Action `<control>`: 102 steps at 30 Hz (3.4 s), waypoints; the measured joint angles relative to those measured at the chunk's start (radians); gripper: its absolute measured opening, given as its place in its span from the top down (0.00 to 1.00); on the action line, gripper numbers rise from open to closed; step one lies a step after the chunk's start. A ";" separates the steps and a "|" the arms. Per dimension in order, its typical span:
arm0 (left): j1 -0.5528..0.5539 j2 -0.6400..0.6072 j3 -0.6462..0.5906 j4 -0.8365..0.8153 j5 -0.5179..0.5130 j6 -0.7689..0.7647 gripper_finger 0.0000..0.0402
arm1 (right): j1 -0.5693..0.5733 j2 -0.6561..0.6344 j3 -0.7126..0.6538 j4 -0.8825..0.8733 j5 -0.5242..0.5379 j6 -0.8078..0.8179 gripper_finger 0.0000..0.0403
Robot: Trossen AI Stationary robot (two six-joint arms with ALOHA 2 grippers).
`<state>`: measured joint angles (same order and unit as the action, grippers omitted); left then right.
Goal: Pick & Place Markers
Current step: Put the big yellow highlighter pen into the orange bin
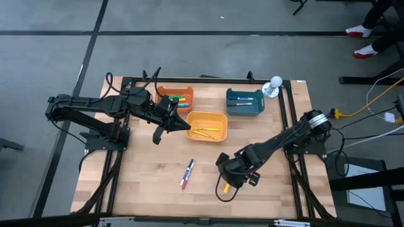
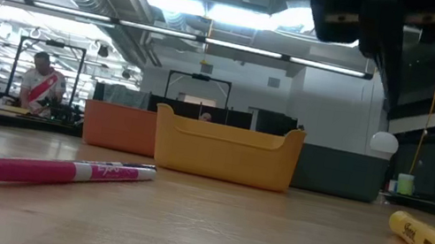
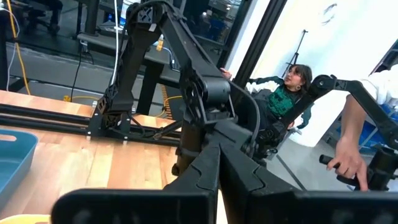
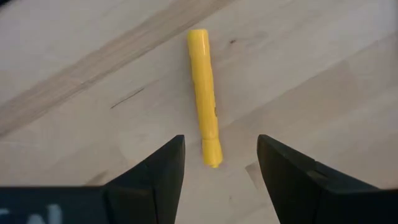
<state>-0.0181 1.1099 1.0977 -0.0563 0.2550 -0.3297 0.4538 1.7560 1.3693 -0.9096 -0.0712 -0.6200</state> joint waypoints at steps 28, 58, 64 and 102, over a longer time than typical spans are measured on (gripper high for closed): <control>0.000 0.000 0.000 0.000 0.000 -0.022 0.99 | 0.000 0.203 0.000 0.092 -0.053 0.059 0.50; 0.000 0.000 0.000 0.000 0.000 -0.026 0.99 | 0.000 0.221 -0.068 0.172 -0.035 0.063 0.85; 0.000 0.000 0.000 0.000 0.000 -0.026 0.99 | 0.000 0.221 -0.069 0.171 -0.034 0.063 0.85; 0.000 -0.002 0.000 0.040 0.000 -0.026 0.99 | 0.000 0.087 0.148 -0.101 -0.009 0.167 0.85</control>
<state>-0.0177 1.1076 1.0977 -0.0166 0.2554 -0.3553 0.4541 1.8427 1.5173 -1.0105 -0.0803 -0.4534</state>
